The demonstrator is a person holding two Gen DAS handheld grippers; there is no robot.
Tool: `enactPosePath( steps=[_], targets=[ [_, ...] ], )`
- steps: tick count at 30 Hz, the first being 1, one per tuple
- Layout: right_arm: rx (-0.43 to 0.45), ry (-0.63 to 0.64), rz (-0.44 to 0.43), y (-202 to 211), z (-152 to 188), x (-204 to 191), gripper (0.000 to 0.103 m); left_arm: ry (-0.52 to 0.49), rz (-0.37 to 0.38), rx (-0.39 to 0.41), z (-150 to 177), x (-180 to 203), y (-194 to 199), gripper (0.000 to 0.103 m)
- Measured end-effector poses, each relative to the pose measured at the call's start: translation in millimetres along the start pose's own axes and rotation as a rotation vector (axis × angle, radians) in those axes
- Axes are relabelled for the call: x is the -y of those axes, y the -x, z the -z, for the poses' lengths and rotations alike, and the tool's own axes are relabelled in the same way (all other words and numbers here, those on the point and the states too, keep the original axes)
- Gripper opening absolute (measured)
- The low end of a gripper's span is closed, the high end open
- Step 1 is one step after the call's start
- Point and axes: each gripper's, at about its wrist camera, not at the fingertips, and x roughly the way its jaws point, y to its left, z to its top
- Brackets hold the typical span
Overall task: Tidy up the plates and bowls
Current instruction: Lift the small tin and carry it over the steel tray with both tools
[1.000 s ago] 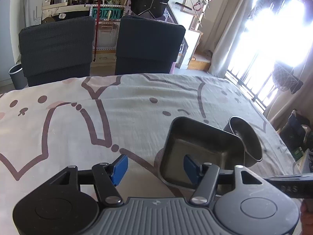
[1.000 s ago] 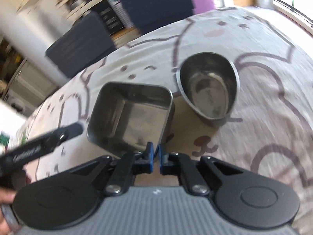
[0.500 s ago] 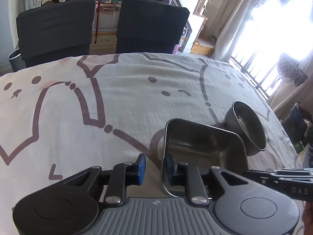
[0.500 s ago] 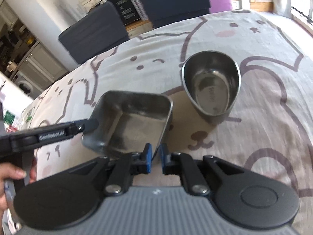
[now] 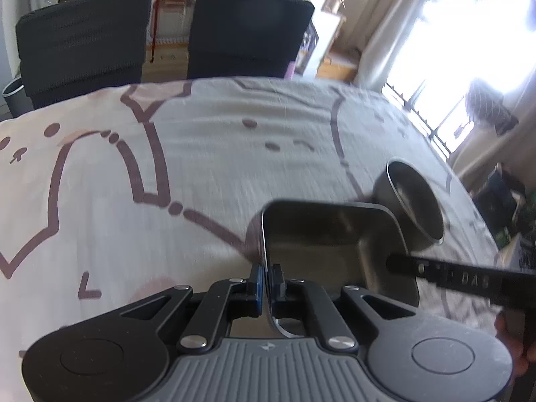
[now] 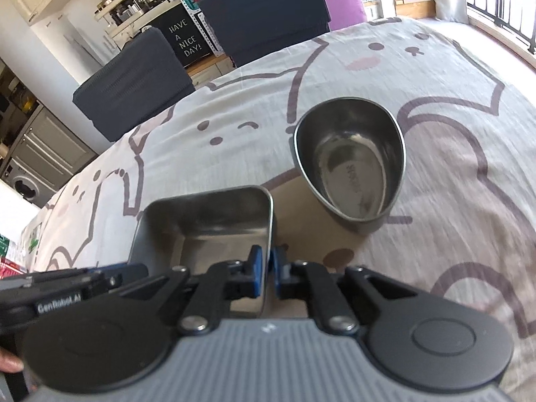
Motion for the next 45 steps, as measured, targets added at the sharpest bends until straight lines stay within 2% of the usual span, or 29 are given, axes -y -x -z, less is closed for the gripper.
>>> enactPosePath(
  steps=[2,7,10,20,29,35,45],
  targets=[
    [0.007,0.004,0.002,-0.1,-0.1,-0.6,0.009,-0.001,-0.004,0.013,-1.8,0.4,-2.3,0.005],
    [0.024,0.018,-0.013,1.2,-0.1,1.0,0.009,0.015,-0.008,-0.034,1.3,-1.9,-11.1,0.004],
    [0.016,0.015,-0.018,2.1,0.8,1.3,0.007,-0.007,-0.042,-0.015,1.9,0.4,-5.9,0.002],
    [0.095,0.063,-0.106,43.7,2.0,-10.0,0.009,-0.001,-0.026,0.103,-0.8,10.1,49.8,0.002],
    [0.186,0.116,-0.155,109.5,14.6,-11.5,0.009,-0.026,0.043,0.196,18.0,34.1,113.9,0.005],
    [0.215,0.128,-0.166,148.2,30.6,-6.3,0.009,-0.059,0.075,0.201,41.3,55.0,139.8,0.007],
    [0.176,0.155,-0.18,184.3,63.3,20.7,0.009,-0.14,0.136,0.147,78.8,79.0,152.9,0.011]
  ],
)
